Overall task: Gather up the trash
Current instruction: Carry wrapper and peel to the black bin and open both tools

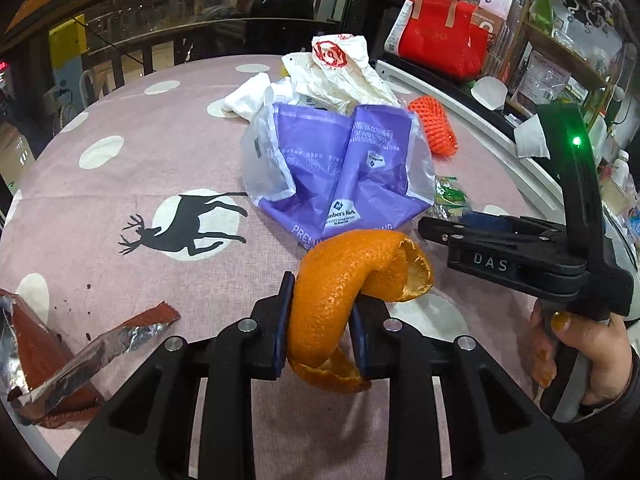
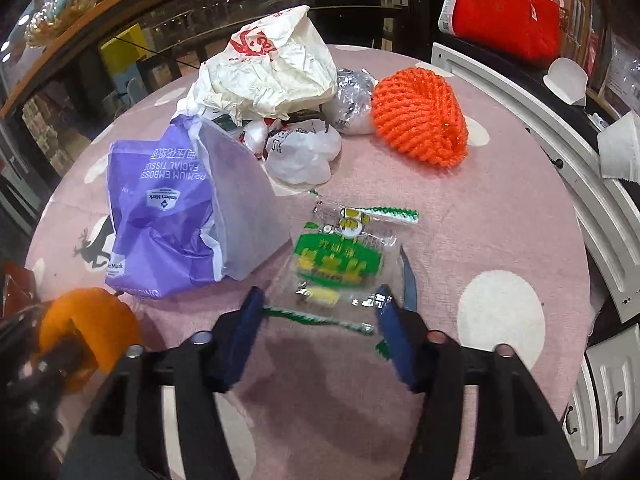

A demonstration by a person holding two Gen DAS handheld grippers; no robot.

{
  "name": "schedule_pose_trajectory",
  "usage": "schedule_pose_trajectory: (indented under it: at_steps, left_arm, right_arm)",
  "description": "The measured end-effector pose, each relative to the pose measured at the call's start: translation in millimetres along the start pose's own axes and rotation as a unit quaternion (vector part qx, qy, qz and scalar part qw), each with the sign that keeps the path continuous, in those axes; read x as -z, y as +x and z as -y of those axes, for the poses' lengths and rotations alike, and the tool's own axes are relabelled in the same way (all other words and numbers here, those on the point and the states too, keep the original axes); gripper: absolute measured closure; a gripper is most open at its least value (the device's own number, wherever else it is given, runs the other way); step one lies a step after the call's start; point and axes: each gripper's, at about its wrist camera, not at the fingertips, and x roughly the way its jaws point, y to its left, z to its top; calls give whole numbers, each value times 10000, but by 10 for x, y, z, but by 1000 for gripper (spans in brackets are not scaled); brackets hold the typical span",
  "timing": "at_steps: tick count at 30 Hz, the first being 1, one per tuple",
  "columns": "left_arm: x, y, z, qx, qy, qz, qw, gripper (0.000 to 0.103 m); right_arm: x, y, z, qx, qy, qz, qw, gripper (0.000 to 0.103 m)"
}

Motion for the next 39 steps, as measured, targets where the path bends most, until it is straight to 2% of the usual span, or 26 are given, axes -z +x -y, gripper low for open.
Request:
schedule_pose_trajectory:
  at_steps: [6,10,11,13,14,17,21,24,27,39]
  left_arm:
    - [125,-137,41,432,-33,-80,9990,78]
    - [184,-218,76,1076,-96,-214,9939,78]
    - [197,-257,102,1149,-42,-128,9933,78]
    - [220,-352,215,975,300,171,9946,78]
    - [227,-382,284,1012,488,224,9934,78]
    - [224,-373,331,1729,376,16,9842,78]
    - [244,-391,470,1640,608,146,9845,78]
    - [174,-370,498,1754,515,177,9830,78]
    - [134,-377,625,1711,666,251,9827,78]
    - [118,-324,1461,2181,1461,170,9648,78]
  right_arm:
    - [110,-133,219,-163,239,127,9995,49]
    - [156,-276,270,-150,224,317,9991,49]
    - [174,-296,277,-162,216,335,9991,49]
    - [195,-337,291,-185,223,383,9988,49]
    - [224,-366,295,-189,216,412,9987,49]
    - [276,-442,307,-166,146,492,9985,49]
    - [366,-565,338,-121,152,587,9981,49]
    - [435,-682,428,-21,202,678,9975,49]
    - [492,-778,516,84,258,749,9968,49]
    - [960,-1171,1249,795,891,852,9892,49]
